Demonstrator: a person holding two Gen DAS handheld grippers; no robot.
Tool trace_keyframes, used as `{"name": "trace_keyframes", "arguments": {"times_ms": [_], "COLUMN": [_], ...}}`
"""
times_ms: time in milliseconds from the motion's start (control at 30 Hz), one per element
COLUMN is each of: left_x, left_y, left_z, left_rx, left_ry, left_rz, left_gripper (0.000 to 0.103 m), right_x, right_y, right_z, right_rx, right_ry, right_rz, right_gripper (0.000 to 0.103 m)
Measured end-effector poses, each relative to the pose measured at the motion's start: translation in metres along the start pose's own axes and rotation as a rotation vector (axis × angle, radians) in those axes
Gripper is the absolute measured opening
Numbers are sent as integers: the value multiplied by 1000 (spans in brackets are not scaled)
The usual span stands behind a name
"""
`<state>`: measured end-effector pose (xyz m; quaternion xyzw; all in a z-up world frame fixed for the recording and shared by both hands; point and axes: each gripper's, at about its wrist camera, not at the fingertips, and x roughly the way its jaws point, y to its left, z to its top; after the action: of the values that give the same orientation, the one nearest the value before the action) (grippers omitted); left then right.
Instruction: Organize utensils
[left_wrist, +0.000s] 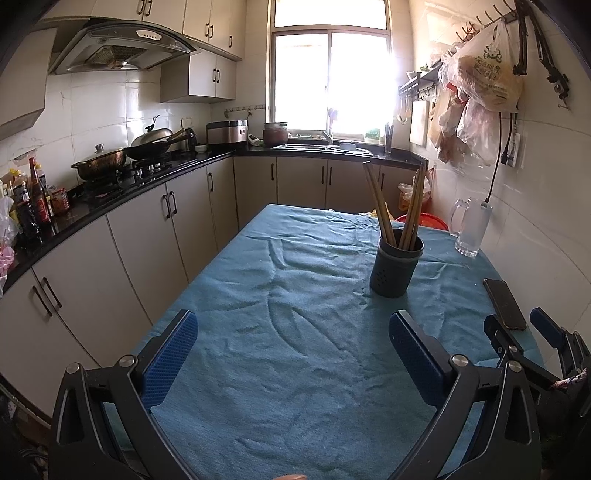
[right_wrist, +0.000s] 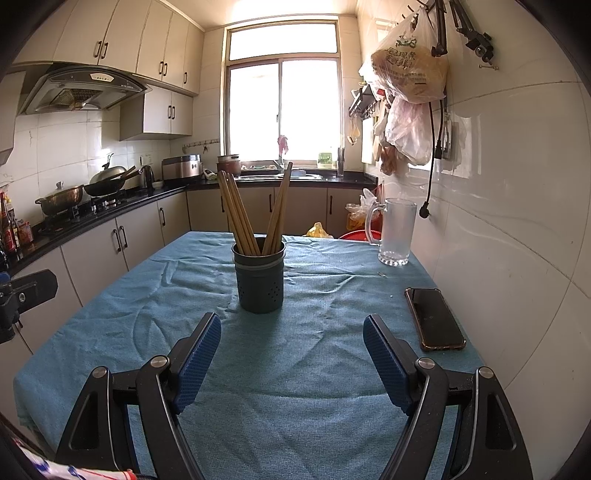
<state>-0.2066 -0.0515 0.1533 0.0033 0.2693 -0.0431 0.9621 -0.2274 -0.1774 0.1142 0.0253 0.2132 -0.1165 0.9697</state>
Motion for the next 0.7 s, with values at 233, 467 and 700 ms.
{"name": "trace_keyframes", "arguments": {"times_ms": [233,467,700], "left_x": [1,1,1], "left_y": [0,0,1], "left_z": [-1,-1,-1], "left_rx": [-2,0,-1], "left_ry": [3,2,3], "left_rz": [-2,-1,-1], "left_gripper": [103,103,103], "right_x": [-1,-3,-3], "right_y": [1,2,3], "right_z": [0,1,3], "right_rx": [0,-2,-6], "right_ry": [-2,-5,-6], "right_rz": [-1,-5,-6], "right_gripper": [83,83,83]}}
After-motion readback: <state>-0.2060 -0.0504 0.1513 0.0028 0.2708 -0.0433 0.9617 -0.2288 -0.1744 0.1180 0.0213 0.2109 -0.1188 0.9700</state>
